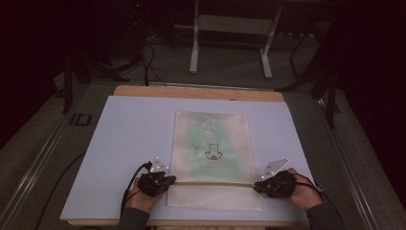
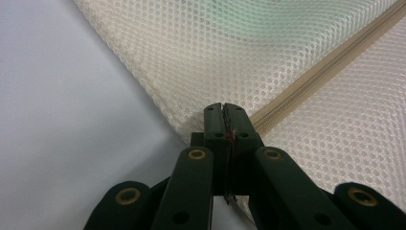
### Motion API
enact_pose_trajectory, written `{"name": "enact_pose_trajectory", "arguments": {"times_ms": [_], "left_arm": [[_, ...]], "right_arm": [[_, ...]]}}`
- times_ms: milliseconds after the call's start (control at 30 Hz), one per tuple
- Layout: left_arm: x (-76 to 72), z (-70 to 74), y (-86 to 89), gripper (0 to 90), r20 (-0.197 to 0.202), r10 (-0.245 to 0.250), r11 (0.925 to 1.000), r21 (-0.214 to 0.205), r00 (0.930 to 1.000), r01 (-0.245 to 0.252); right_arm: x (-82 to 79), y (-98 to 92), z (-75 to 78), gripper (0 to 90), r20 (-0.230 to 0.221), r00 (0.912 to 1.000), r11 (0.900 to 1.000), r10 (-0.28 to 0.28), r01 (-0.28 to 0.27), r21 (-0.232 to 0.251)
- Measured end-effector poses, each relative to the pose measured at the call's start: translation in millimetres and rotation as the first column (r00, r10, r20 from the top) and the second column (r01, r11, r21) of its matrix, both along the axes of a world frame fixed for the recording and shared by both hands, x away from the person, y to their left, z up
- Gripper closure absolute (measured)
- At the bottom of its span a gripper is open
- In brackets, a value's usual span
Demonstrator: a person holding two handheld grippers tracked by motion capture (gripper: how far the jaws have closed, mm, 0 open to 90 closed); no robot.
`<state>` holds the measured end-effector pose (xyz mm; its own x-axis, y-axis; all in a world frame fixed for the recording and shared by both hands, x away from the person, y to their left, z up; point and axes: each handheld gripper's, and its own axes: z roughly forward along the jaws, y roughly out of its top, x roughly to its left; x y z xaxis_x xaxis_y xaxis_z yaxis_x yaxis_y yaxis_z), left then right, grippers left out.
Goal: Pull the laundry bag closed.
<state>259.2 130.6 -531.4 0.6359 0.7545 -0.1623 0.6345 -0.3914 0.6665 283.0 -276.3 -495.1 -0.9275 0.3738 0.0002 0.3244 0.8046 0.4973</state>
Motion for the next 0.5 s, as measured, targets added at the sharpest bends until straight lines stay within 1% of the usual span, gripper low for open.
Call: {"name": "enact_pose_trajectory", "arguments": {"times_ms": [67,133,233,333,433,500], "left_arm": [[0.0,-0.1,0.4,87.8,-0.001,0.001,1.0,-0.006,1.0,-0.001],[-0.1,-0.6,1.7,86.5,0.003,-0.005,0.9998,-0.018,1.0,0.005],[0.7,-1.0,6.3,85.8,-0.014,0.005,0.998,-0.062,0.9999,-0.006],[0.0,0.7,11.5,84.8,-0.004,0.015,0.9964,-0.083,0.9999,-0.015],[-0.8,3.7,17.7,83.6,0.022,0.041,0.9961,-0.079,0.9989,-0.039],[-0.7,5.6,23.8,81.8,0.044,0.068,0.9964,-0.053,0.9967,-0.066]], "right_arm": [[-0.3,-3.0,0.9,75.8,0.004,0.9999,0.9997,-0.01,0.01,0.024],[-0.7,-5.6,1.7,72.1,0.007,0.9996,0.9992,-0.027,0.026,0.029],[-0.6,-10.1,4.1,68.5,0.022,0.998,0.9976,-0.059,0.058,0.036],[-1.0,-13.3,5.9,63.6,0.032,0.9966,0.9954,-0.076,0.074,0.061],[0.4,-16.2,6.5,58.2,0.054,0.9922,0.9911,-0.112,0.108,0.078],[2.0,-19.6,6.8,55.7,0.062,0.9866,0.9847,-0.15,0.144,0.098]]}}
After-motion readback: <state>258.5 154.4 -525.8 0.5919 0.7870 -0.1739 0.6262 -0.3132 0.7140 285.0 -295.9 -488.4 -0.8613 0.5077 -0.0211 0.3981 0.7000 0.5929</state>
